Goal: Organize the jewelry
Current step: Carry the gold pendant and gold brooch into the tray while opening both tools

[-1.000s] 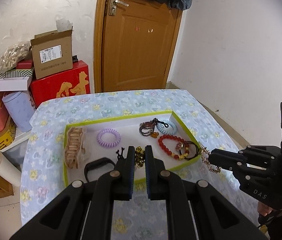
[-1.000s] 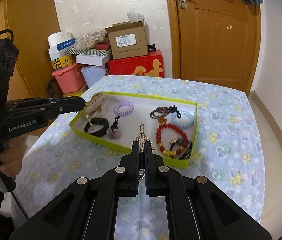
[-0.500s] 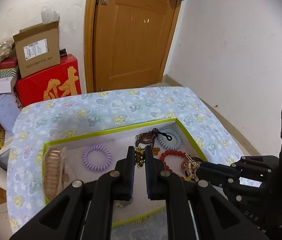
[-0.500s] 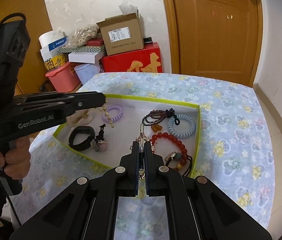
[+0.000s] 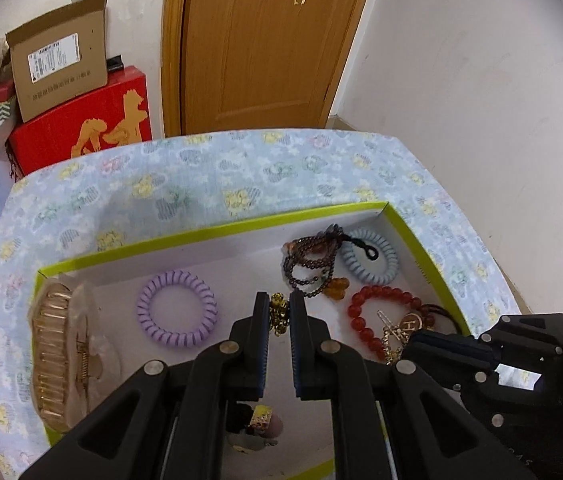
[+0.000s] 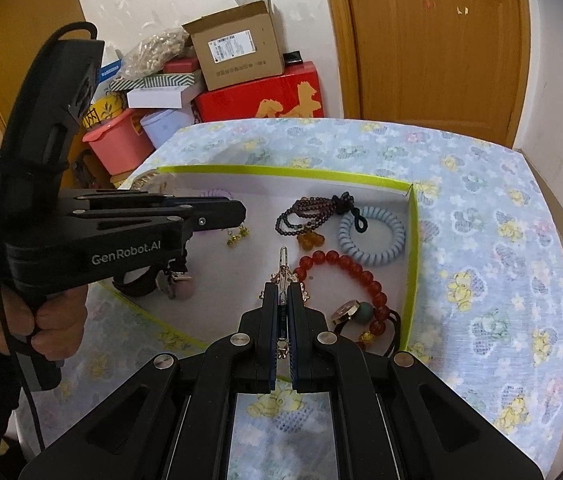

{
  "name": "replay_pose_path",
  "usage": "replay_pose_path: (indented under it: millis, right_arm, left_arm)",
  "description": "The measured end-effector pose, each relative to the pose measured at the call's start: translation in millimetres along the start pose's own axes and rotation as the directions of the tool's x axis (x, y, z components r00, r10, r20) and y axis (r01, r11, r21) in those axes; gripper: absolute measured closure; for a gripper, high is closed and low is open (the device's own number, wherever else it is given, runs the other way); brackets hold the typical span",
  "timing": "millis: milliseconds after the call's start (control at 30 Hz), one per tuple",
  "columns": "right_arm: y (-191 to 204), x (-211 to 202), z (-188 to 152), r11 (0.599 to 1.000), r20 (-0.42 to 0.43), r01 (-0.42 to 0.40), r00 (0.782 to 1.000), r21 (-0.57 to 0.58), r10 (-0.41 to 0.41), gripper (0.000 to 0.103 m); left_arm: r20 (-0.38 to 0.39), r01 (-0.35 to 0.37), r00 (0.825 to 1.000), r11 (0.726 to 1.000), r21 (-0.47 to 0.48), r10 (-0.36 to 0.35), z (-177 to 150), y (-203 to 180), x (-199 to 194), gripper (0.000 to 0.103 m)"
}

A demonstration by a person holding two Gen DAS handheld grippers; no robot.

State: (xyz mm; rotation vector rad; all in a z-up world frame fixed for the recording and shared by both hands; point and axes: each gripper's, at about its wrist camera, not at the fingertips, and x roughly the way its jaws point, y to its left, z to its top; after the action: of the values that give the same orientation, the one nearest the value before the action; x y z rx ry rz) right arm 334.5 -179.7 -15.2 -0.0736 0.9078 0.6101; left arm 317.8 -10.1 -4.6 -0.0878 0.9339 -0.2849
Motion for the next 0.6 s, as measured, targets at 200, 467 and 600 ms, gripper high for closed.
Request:
replay_pose_path:
  millis: [200, 467, 600]
  right_arm:
    - [1.3, 3.7, 0.5, 1.0, -0.013, -0.006, 1.0, -0.003, 0.006, 0.099]
    - [9.0, 10.9, -0.2, 1.0, -0.033, -0.022, 0.999, -0.02, 0.021, 0.099]
    - [10.4, 18.8, -1.2, 1.0, -0.057, -0.021, 0.998, -0.023, 0.02, 0.099]
  left_arm:
    - [0.008, 0.01, 1.0, 1.0, -0.009, -0.01, 0.3, 2.0, -1.2, 0.093]
    - [0.04, 0.0, 0.999, 1.0, -0.024, 0.001, 0.5, 6.9, -14.1, 0.092]
    - [0.045, -0.006, 0.999, 0.999, -0.037, 0.008, -2.5, 11.2, -17.3, 0.092]
